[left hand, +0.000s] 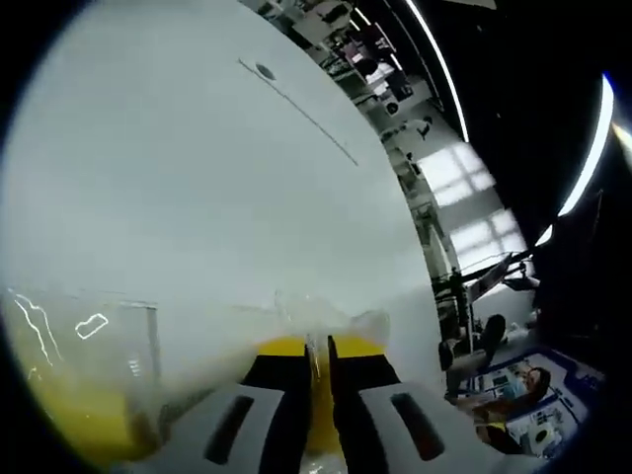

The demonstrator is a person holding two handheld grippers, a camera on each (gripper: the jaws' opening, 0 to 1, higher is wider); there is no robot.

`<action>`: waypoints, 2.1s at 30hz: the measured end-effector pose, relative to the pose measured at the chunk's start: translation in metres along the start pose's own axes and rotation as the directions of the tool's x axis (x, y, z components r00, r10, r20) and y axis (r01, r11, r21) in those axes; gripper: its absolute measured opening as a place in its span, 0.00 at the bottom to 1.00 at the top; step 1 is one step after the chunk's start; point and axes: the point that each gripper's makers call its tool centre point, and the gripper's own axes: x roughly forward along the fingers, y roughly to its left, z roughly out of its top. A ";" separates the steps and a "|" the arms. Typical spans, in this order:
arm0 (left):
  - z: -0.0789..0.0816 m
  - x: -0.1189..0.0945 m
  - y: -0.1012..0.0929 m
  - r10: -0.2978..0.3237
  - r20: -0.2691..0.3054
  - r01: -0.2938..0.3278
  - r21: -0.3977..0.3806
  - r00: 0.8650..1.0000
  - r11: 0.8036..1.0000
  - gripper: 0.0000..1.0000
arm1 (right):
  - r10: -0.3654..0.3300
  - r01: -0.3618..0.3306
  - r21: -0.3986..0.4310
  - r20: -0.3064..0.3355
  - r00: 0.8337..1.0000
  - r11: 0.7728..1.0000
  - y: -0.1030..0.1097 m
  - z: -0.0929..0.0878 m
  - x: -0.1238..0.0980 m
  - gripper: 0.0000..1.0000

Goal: Compare the silicone blocks by pressing each to a similar depth, holding the contact briefly, and releasing to observe deformation and rebound differences across the visible hardness samples.

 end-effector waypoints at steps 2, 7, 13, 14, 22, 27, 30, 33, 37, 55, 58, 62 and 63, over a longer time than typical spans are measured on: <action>0.000 -0.001 -0.001 -0.010 -0.006 0.010 0.006 1.000 1.000 0.00 | 0.000 0.000 -0.011 -0.009 1.000 1.000 0.000 -0.002 0.001 0.53; -0.001 -0.004 -0.005 -0.022 0.003 0.022 0.048 1.000 0.999 0.00 | -0.002 0.002 -0.011 0.009 1.000 1.000 -0.001 0.003 -0.001 0.53; 0.002 -0.010 -0.027 -0.079 0.021 0.075 0.129 0.997 0.989 0.00 | -0.007 0.007 -0.038 0.006 1.000 0.999 -0.004 0.007 -0.004 0.53; 0.002 -0.013 -0.032 -0.091 0.028 0.086 0.151 0.995 0.985 0.00 | -0.006 0.006 -0.038 0.010 1.000 0.999 -0.004 0.009 -0.004 0.53; 0.004 -0.044 -0.071 -0.228 0.073 0.200 0.275 0.971 0.940 0.00 | 0.013 -0.011 -0.050 0.036 0.999 0.999 0.002 0.016 -0.004 0.53; 0.006 -0.075 -0.100 -0.310 0.065 0.256 0.421 0.949 0.870 0.00 | 0.043 -0.041 -0.045 0.045 0.998 0.998 0.009 0.018 0.000 0.54; 0.006 -0.093 -0.108 -0.306 0.034 0.240 0.542 0.951 0.806 0.00 | 0.066 -0.063 -0.058 0.047 0.997 0.996 0.015 0.021 0.003 0.53; 0.010 -0.113 -0.115 -0.322 0.032 0.255 0.537 0.946 0.804 0.00 | 0.092 -0.088 -0.072 0.049 0.995 0.993 0.022 0.024 0.008 0.53; 0.018 -0.146 -0.137 -0.382 0.037 0.283 0.607 0.923 0.742 0.00 | 0.135 -0.130 -0.076 0.054 0.989 0.989 0.032 0.029 0.017 0.53; 0.044 -0.240 -0.193 -0.495 0.049 0.322 0.704 0.867 0.633 0.00 | 0.395 -0.375 -0.136 0.176 0.902 0.917 0.096 0.096 0.052 0.64; 0.044 -0.247 -0.203 -0.539 0.044 0.362 0.696 0.841 0.620 0.00 | 0.409 -0.379 -0.165 0.217 0.886 0.910 0.098 0.111 0.056 0.72; 0.041 -0.250 -0.214 -0.567 0.041 0.386 0.691 0.823 0.611 0.00 | 0.431 -0.387 -0.202 0.274 0.860 0.900 0.107 0.128 0.059 0.69; 0.039 -0.251 -0.218 -0.571 0.031 0.393 0.696 0.820 0.602 0.00 | 0.447 -0.399 -0.210 0.294 0.845 0.893 0.113 0.135 0.060 0.69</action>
